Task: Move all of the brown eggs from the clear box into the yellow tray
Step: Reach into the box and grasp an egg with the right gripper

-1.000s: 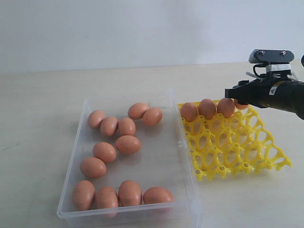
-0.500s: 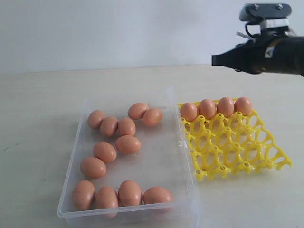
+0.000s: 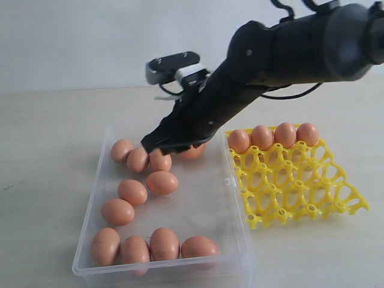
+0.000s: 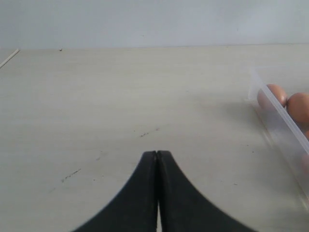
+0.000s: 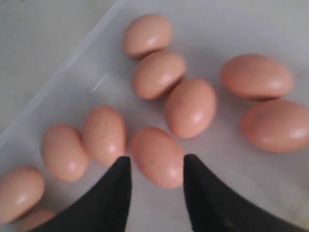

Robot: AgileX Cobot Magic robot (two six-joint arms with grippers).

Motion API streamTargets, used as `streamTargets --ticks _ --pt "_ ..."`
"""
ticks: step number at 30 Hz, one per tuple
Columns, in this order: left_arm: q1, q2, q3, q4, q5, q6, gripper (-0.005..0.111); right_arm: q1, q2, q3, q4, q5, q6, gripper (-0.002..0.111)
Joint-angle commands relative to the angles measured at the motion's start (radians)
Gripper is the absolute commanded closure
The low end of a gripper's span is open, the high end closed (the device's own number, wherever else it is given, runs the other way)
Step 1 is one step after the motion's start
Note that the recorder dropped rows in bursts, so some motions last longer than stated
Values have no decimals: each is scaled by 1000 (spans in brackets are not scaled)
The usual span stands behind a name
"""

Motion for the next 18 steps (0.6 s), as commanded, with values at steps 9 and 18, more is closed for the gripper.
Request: streamTargets --ticks 9,18 --pt "-5 -6 -4 -6 -14 -6 107 30 228 -237 -66 194 -48 45" --pt "-5 -6 -4 -6 -14 -6 107 30 309 -306 -182 204 11 45"
